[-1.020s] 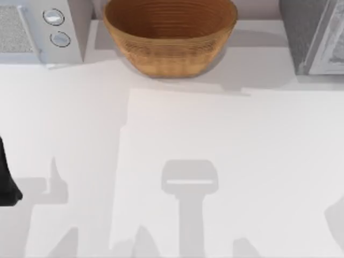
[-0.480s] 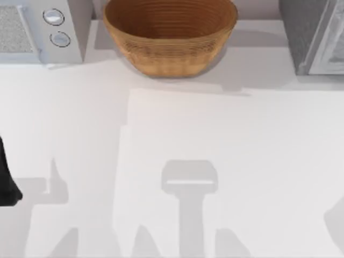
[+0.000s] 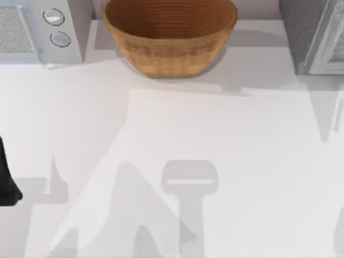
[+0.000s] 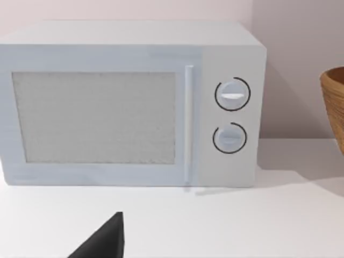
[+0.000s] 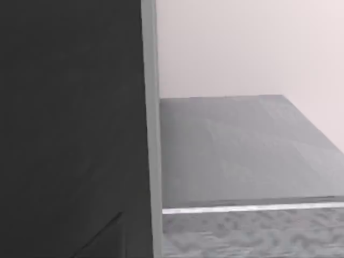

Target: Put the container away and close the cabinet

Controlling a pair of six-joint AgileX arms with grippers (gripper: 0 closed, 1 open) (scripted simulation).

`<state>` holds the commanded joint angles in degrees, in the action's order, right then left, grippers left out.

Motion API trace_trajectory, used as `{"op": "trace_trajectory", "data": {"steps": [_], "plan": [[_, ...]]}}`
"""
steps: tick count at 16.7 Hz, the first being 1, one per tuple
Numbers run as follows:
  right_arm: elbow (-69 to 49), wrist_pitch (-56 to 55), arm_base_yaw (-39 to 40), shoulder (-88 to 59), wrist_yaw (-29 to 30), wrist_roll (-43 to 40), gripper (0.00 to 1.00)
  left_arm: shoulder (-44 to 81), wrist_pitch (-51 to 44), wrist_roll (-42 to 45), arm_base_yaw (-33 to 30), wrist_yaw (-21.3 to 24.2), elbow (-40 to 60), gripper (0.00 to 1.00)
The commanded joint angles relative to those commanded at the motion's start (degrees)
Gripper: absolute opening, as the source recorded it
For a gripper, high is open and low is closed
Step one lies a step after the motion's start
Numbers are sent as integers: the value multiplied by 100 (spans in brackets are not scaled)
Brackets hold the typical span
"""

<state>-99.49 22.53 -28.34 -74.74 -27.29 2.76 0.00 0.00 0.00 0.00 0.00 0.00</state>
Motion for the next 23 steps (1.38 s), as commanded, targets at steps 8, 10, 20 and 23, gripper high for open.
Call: {"op": "trace_trajectory", "data": {"steps": [8,10,20,23], "plan": [[47,141,3600,95,3572,-83,100,0,0,0,0,0,0,100],[64,193,4316,91,4277,-109,100,0,0,0,0,0,0,100],[65,308,5254,191,5394,-217,100,0,0,0,0,0,0,100],[-40,272,5192,53,5322,-214,100,0,0,0,0,0,0,100]]}}
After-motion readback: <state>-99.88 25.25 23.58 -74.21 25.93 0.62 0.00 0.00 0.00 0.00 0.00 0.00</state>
